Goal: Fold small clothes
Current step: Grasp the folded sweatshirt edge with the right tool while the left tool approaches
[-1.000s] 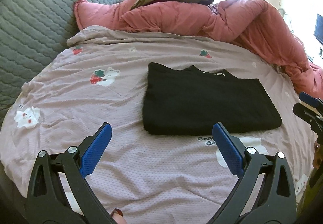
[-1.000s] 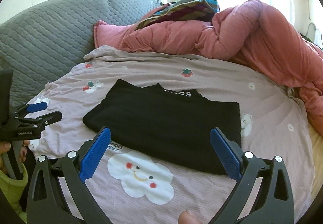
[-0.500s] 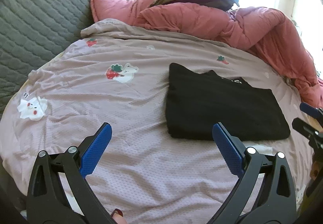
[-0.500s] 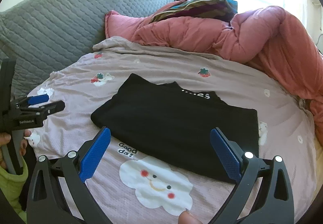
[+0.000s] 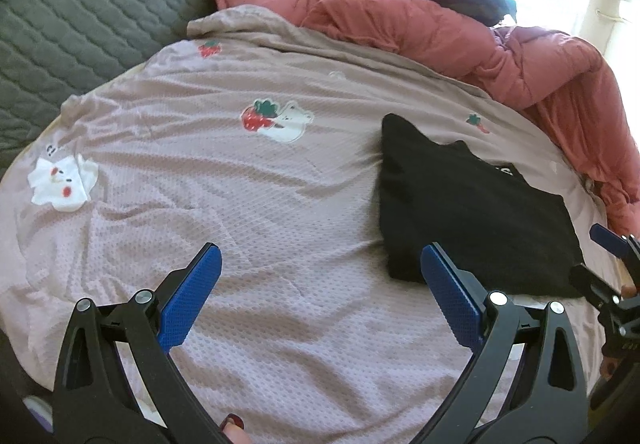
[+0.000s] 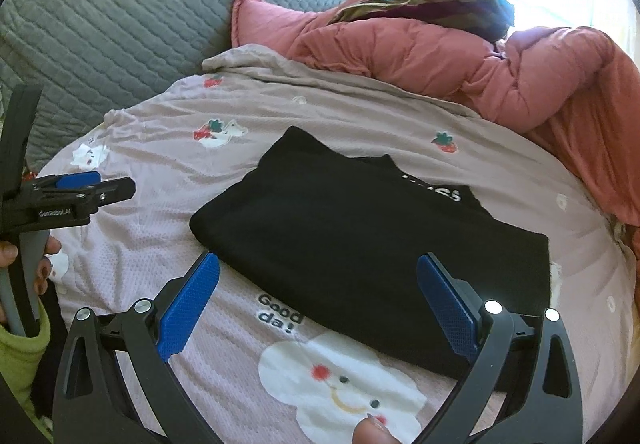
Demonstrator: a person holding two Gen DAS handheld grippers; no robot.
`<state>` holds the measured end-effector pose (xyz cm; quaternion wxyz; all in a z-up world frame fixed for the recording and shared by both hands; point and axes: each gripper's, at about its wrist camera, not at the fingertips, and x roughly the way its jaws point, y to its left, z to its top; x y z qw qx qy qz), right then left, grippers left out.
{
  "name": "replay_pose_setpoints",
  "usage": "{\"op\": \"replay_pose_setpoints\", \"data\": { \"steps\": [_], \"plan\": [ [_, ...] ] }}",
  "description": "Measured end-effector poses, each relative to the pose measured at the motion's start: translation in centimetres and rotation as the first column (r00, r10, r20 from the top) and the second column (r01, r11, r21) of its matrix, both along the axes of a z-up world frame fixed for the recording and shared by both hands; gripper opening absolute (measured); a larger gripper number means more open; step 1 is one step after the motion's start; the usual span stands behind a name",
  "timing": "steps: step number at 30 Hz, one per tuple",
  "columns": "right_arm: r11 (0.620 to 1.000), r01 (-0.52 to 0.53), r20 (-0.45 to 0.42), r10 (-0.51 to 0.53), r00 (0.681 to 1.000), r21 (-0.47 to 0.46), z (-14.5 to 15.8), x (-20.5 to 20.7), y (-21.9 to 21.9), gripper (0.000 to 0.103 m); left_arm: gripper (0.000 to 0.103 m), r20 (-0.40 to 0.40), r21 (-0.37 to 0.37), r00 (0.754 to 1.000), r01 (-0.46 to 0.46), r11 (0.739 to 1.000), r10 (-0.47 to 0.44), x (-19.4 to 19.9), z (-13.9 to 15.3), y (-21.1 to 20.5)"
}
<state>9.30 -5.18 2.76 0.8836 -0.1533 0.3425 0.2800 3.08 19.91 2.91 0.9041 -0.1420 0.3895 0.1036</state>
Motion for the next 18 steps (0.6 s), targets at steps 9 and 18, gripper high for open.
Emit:
{"op": "replay_pose_setpoints", "data": {
  "steps": [9, 18],
  "plan": [
    [0.998, -0.043, -0.029, 0.042, 0.999, -0.039, -2.5, 1.1, 2.9, 0.098, 0.093, -0.036, -0.01, 0.999, -0.017, 1.0, 0.017, 1.5, -1.6, 1.2],
    [0.992, -0.09, -0.073, 0.084, 0.994, -0.092, -5.7, 1.5, 4.9, 0.098, 0.093, -0.069, 0.016, 0.998, 0.001, 1.0, 0.0, 4.4, -2.2, 1.0]
  ]
}}
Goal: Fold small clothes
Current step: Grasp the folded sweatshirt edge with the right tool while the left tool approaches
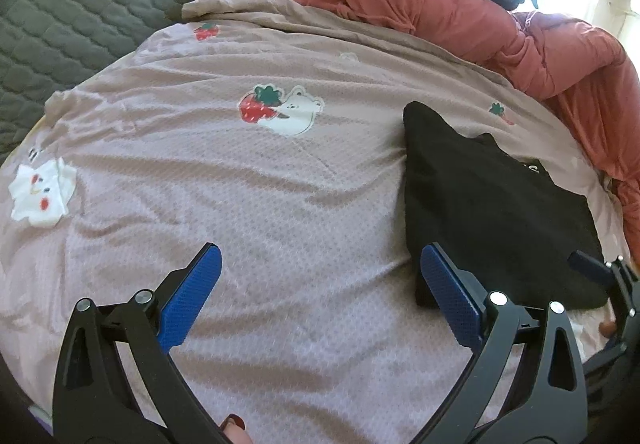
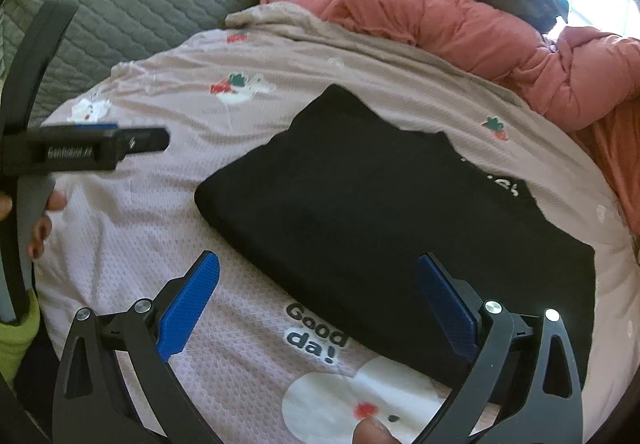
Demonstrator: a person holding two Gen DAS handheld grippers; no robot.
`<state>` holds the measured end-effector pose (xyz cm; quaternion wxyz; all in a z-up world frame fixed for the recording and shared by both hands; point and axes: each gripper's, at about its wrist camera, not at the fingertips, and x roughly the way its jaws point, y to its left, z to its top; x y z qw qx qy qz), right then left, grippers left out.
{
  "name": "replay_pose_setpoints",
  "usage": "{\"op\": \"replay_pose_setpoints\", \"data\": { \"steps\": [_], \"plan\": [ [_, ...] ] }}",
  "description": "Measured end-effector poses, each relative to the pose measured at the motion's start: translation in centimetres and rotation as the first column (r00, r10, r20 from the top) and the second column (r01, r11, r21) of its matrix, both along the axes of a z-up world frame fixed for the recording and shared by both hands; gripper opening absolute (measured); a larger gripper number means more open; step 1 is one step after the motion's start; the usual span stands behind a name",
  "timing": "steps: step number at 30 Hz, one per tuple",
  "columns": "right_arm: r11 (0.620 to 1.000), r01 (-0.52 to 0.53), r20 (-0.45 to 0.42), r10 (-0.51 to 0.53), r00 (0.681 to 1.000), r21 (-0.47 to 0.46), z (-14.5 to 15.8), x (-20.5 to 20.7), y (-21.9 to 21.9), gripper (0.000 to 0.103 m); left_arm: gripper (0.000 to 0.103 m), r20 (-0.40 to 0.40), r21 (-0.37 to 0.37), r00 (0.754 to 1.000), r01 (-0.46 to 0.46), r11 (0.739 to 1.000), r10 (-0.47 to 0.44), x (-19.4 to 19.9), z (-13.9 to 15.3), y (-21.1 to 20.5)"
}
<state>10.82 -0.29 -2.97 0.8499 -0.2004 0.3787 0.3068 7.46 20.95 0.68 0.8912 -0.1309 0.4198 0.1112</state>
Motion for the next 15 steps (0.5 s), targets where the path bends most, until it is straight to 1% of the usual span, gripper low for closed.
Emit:
{"op": "replay_pose_setpoints", "data": {
  "steps": [7, 10, 13, 15],
  "plan": [
    [0.998, -0.013, -0.006, 0.013, 1.0, -0.06, -2.2, 0.5, 1.4, 0.098, 0.093, -0.016, 0.029, 1.0, 0.022, 0.999, -0.022, 2.0, -0.1, -0.5],
    [0.994, -0.009, 0.02, 0.011, 1.0, -0.109, -3.1, 0.9, 2.0, 0.098, 0.093, -0.028, 0.056, 0.999, 0.025, 0.998, -0.023, 2.8, -0.3, -0.6],
    [0.985, 0.014, 0.064, -0.002, 0.998, -0.173, -4.2, 1.5, 2.5, 0.098, 0.093, -0.036, 0.063, 0.999, 0.03, 0.998, -0.028, 3.4, -0.4, -0.6],
    [0.982, 0.014, 0.082, 0.001, 0.997, -0.186, -4.5, 1.7, 2.6, 0.098, 0.093, -0.04, 0.067, 0.999, 0.034, 0.997, -0.032, 3.7, -0.5, -0.6]
  ]
}}
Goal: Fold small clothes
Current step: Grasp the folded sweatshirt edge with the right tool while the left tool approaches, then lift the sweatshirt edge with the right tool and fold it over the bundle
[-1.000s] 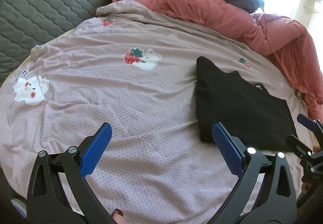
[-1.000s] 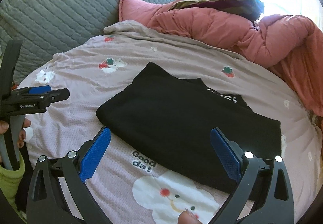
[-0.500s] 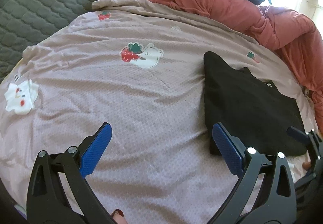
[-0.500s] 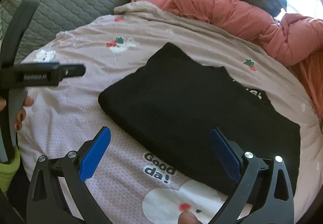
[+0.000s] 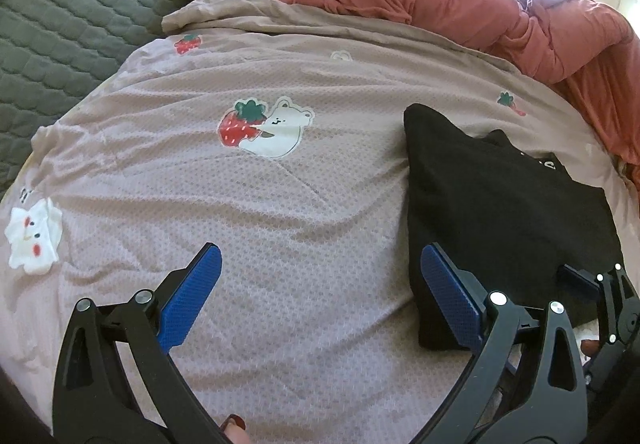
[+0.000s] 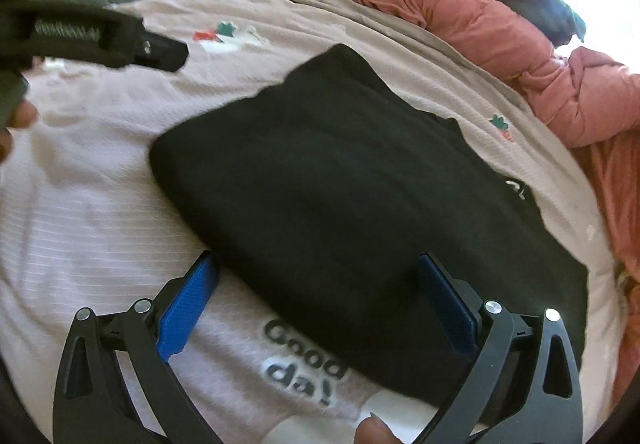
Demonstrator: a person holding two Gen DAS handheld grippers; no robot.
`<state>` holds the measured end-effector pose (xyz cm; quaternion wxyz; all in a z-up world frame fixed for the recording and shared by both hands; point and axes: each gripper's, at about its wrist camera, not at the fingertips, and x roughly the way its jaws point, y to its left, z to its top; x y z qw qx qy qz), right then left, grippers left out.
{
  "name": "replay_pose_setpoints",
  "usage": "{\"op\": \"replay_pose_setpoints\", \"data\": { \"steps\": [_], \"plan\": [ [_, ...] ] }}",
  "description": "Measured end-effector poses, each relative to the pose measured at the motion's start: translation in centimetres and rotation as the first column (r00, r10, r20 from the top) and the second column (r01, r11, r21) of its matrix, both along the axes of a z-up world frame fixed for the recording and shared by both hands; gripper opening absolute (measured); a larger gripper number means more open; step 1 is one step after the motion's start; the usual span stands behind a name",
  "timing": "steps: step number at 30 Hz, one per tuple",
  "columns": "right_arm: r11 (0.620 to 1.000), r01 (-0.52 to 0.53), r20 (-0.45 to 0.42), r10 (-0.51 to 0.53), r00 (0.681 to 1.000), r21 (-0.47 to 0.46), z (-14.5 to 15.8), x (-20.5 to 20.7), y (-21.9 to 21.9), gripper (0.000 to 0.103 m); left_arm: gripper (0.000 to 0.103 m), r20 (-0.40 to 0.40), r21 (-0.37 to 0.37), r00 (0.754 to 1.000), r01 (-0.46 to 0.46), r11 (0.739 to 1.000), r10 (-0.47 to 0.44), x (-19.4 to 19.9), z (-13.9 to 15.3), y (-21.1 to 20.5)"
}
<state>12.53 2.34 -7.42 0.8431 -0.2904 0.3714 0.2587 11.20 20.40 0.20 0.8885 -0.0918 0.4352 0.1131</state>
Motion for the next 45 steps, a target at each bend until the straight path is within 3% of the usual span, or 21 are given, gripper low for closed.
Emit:
{"op": "replay_pose_setpoints", "data": {
  "steps": [9, 17, 21, 26, 31, 33, 38, 45],
  "plan": [
    [0.999, -0.003, 0.068, 0.006, 0.998, -0.046, -0.9, 1.2, 1.5, 0.098, 0.093, -0.008, 0.061, 1.0, 0.021, 0.998, -0.02, 1.9, -0.3, -0.6],
    [0.994, -0.024, 0.215, 0.047, 0.975, -0.11, -1.4, 0.9, 3.1, 0.098, 0.093, -0.03, 0.059, 0.999, 0.024, 0.998, -0.022, 3.6, -0.8, -0.5],
    [0.995, -0.022, 0.232, 0.043, 0.972, -0.092, -1.2, 1.0, 3.0, 0.096, 0.093, -0.037, 0.015, 0.999, 0.017, 1.0, -0.017, 4.7, -0.9, -0.1],
    [0.997, -0.046, 0.264, 0.06, 0.963, -0.056, -0.4, 0.2, 2.6, 0.067, 0.093, -0.057, -0.058, 0.998, 0.013, 0.998, -0.016, 6.4, -1.2, 0.3],
    [0.996, -0.081, 0.244, 0.067, 0.968, 0.047, 1.1, -0.4, 1.3, 0.026, 0.093, -0.069, -0.161, 0.997, 0.029, 0.987, -0.041, 7.6, -1.3, 0.4],
    [0.99, -0.08, 0.214, 0.054, 0.975, 0.116, 1.9, -0.1, 0.2, 0.023, 0.093, -0.064, -0.224, 0.996, 0.042, 0.974, -0.058, 7.9, -1.4, 0.3],
    [0.975, -0.092, 0.209, 0.049, 0.977, 0.202, 3.3, -0.5, -1.8, 0.021, 0.093, -0.028, -0.498, 0.99, 0.103, 0.861, -0.135, 8.9, -2.4, 0.0],
    [0.973, -0.099, 0.192, 0.059, 0.98, 0.209, 3.6, -1.0, -2.8, 0.02, 0.093, -0.044, -0.587, 0.984, 0.114, 0.801, -0.172, 10.1, -3.5, -1.9]
  ]
}}
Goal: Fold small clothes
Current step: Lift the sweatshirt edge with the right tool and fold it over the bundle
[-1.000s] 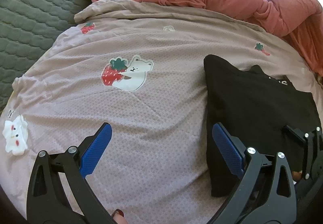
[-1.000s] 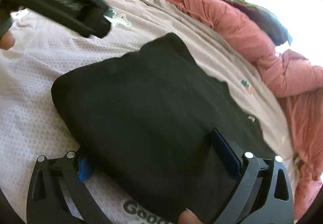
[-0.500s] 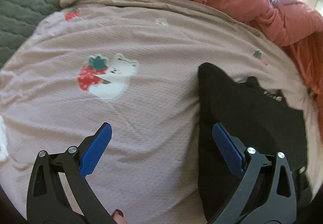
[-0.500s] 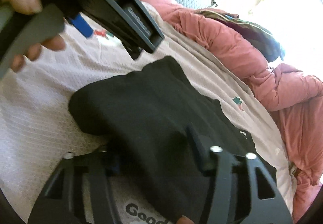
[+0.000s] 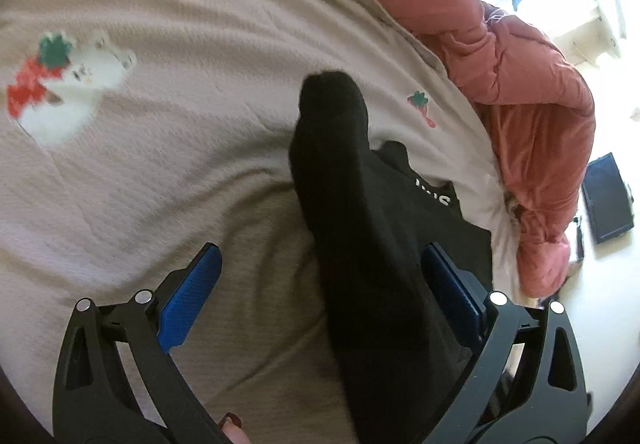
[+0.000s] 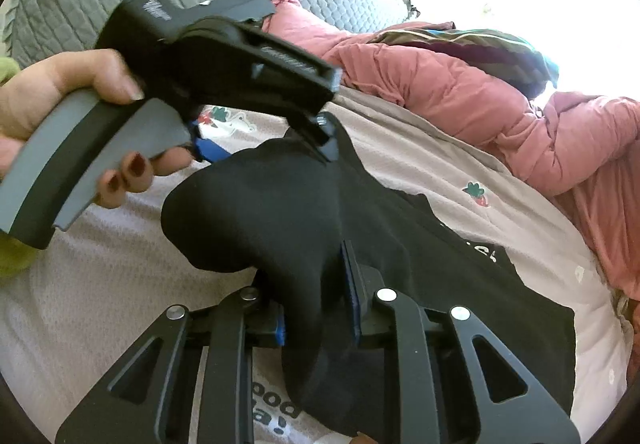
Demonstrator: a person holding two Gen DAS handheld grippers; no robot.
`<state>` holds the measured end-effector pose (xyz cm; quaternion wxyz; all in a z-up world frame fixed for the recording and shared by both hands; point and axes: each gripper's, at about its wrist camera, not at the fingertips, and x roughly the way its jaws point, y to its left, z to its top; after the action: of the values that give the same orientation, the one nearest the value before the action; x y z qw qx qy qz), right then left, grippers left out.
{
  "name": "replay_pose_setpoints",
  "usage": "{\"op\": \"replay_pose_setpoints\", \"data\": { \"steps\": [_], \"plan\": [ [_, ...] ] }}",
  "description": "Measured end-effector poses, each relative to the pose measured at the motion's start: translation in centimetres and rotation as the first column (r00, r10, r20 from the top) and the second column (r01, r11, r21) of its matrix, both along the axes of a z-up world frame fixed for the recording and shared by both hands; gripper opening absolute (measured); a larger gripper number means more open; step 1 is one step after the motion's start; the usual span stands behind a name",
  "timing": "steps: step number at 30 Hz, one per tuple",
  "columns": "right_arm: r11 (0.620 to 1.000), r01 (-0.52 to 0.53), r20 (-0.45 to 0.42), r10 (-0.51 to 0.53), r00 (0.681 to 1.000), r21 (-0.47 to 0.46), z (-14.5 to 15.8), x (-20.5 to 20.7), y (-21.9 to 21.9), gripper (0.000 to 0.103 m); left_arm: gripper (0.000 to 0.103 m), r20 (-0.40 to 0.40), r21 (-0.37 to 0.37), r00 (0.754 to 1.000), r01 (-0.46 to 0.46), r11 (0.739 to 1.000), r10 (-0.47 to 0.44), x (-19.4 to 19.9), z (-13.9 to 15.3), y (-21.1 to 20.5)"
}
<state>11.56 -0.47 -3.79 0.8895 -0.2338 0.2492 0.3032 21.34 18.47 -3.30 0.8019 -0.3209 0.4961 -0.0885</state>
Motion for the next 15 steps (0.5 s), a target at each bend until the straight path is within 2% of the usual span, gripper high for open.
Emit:
{"op": "replay_pose_setpoints", "data": {
  "steps": [4, 6, 10, 11, 12, 13, 15],
  "plan": [
    [1.0, -0.001, -0.015, 0.001, 1.0, 0.001, 0.1, -0.1, -0.2, 0.02, 0.09, -0.006, 0.004, 1.0, 0.017, 1.0, -0.017, 0.1, -0.1, -1.4],
    [1.0, 0.007, -0.031, -0.006, 1.0, 0.011, 0.2, -0.1, -0.5, 0.02, 0.069, -0.006, -0.019, 1.0, 0.021, 1.0, -0.021, 0.0, 0.0, -1.9],
    [0.999, 0.027, -0.071, -0.024, 0.997, 0.04, 0.5, -0.3, -1.2, 0.015, 0.049, 0.009, -0.043, 1.0, 0.03, 0.999, -0.029, -0.3, 0.8, -3.7],
    [0.998, 0.034, -0.068, -0.031, 0.997, 0.044, 0.6, -0.4, -1.4, 0.014, 0.042, 0.012, -0.026, 0.999, 0.031, 0.999, -0.031, -0.4, 1.1, -4.2],
    [0.998, 0.04, -0.065, -0.037, 0.997, 0.05, 0.7, -0.5, -1.7, 0.013, 0.029, 0.02, -0.01, 0.999, 0.032, 0.999, -0.032, -0.5, 1.4, -4.6],
    [0.997, 0.053, -0.062, -0.05, 0.997, 0.06, 1.0, -0.5, -2.1, 0.012, 0.024, 0.032, 0.003, 0.999, 0.031, 1.0, -0.031, -0.7, 1.8, -5.1],
    [0.992, 0.076, -0.083, -0.068, 0.994, 0.099, 1.6, -0.3, -3.2, 0.011, 0.022, 0.049, -0.007, 0.999, 0.024, 1.0, -0.024, -1.0, 2.7, -5.7]
  ]
}}
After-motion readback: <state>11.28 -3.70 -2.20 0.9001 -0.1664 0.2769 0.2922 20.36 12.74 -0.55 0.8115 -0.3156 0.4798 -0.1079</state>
